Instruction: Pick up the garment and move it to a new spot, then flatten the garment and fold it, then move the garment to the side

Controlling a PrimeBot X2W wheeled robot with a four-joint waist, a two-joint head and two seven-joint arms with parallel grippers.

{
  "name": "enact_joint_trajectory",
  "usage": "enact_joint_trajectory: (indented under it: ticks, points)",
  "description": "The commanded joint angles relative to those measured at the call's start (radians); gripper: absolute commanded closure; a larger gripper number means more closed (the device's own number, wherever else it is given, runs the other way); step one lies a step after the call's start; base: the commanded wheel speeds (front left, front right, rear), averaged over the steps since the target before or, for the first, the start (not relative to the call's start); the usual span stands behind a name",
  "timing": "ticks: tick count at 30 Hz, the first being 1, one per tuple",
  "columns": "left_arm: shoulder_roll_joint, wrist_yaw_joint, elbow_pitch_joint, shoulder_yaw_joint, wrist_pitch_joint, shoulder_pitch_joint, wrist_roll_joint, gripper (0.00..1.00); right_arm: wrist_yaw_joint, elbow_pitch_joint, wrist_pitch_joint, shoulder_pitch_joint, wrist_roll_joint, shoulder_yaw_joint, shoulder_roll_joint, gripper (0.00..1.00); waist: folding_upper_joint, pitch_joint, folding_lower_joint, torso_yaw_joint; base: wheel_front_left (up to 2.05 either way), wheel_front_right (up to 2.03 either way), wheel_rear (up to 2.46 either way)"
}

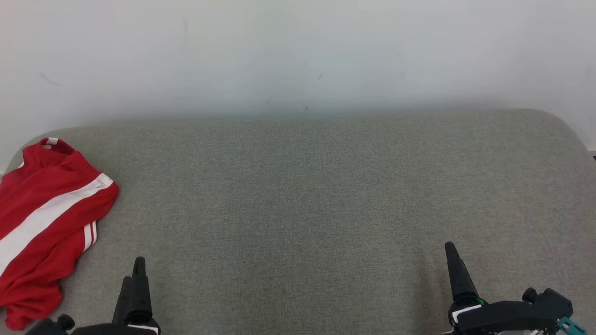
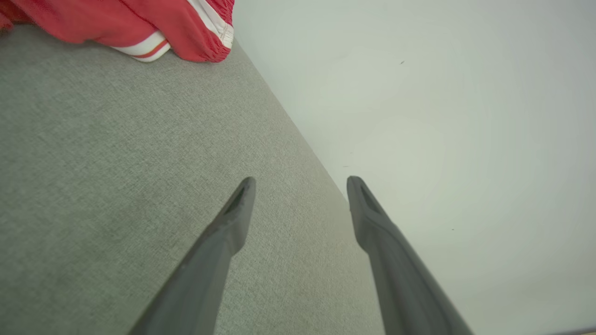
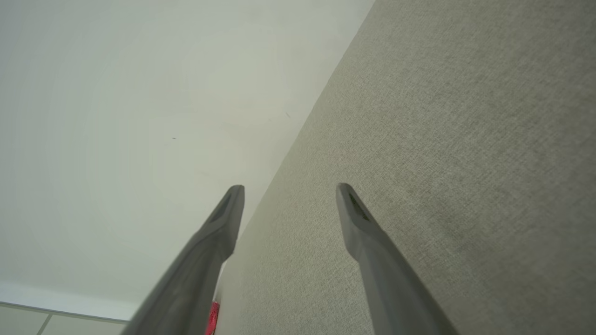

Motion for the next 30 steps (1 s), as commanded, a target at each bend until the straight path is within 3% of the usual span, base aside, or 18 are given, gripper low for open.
enact_joint_trajectory:
  ticks: [1, 12, 30]
  points:
    - [0.006, 0.005, -0.022, -0.007, -0.013, -0.003, 0.064, 0.00, -0.001, -0.017, -0.012, -0.007, -0.054, 0.006, -0.001, 0.00, 0.0000, 0.000, 0.0000, 0.000, 0.00, 0.00, 0.00]
    - [0.009, 0.016, -0.033, -0.028, -0.051, 0.008, 0.300, 0.00, -0.001, -0.025, -0.050, 0.003, -0.299, 0.026, 0.000, 0.00, 0.0000, -0.003, 0.0000, 0.003, 0.00, 0.00, 0.00]
    - [0.031, 0.059, -0.032, -0.075, -0.105, 0.013, 0.563, 0.00, -0.001, -0.041, -0.103, 0.018, -0.552, 0.042, 0.001, 0.00, 0.0000, 0.004, 0.0000, 0.010, 0.00, 0.00, 0.00]
